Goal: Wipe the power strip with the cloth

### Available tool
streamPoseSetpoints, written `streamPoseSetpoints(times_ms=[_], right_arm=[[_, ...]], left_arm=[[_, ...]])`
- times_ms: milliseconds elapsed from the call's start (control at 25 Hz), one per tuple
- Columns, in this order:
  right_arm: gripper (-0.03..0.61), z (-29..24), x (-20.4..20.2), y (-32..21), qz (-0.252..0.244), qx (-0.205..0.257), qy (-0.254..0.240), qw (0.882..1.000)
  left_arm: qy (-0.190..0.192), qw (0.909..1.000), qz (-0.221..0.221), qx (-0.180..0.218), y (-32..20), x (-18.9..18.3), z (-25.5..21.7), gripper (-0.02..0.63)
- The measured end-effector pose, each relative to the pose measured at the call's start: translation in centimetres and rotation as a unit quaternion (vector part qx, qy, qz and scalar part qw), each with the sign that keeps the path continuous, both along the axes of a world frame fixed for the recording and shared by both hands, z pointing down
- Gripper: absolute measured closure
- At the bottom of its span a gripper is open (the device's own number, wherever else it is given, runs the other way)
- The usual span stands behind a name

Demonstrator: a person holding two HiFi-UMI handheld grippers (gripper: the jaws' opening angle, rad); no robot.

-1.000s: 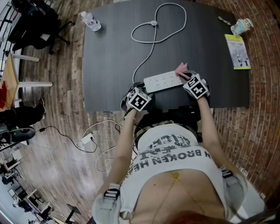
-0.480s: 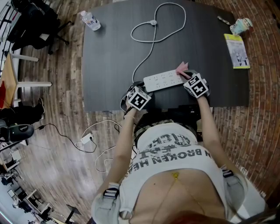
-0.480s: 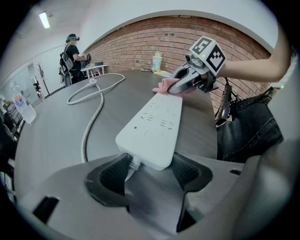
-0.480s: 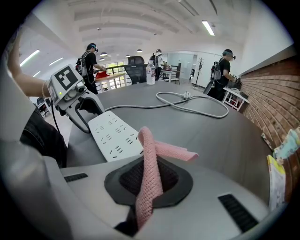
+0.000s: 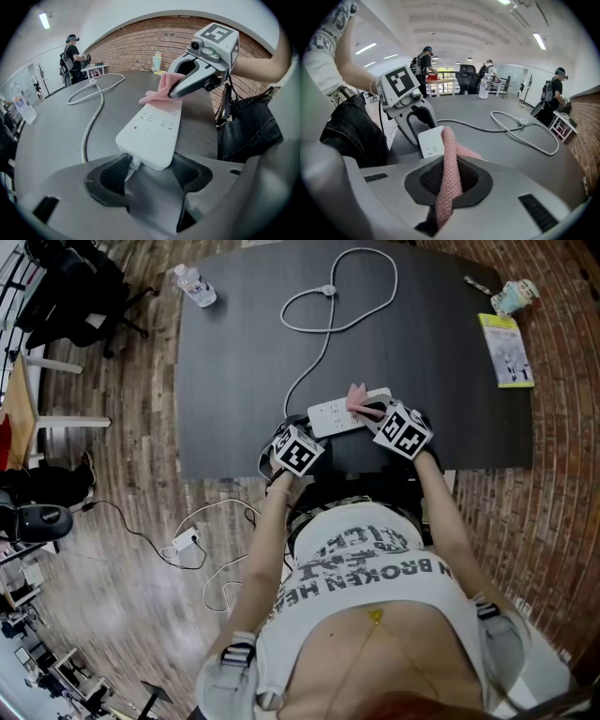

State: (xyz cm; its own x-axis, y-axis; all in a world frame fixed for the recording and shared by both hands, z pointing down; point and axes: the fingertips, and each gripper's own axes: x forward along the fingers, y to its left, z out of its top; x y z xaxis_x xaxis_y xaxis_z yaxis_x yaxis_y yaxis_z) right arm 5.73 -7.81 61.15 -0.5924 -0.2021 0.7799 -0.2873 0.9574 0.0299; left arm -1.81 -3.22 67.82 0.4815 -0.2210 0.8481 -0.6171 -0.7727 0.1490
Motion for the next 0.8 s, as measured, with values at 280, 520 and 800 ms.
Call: streamPoseSetpoints(times_ms=[280,520,800], right_arm=[[0.561,-0.6,-6.3,3.1,-0.09,-0.029,-0.038,0.995],[0.561,0.0,-9.3,4.8,-0.141,-0.051,-0.039,0.988],[0.561,1.7,-10.4,5.9,-0.162,-0.071,-0.017,0.984]], left_arm=[[-0.006,1.0,-0.004,0.004,-0.2,-0.3,0.2,0.334],[-0.006,1.0,-0.004,0.004,-0.2,-0.2,0.2,0.334],[-0.007,1.0,-0.003,0.004,-0.2,-0.3,0.2,0.334]])
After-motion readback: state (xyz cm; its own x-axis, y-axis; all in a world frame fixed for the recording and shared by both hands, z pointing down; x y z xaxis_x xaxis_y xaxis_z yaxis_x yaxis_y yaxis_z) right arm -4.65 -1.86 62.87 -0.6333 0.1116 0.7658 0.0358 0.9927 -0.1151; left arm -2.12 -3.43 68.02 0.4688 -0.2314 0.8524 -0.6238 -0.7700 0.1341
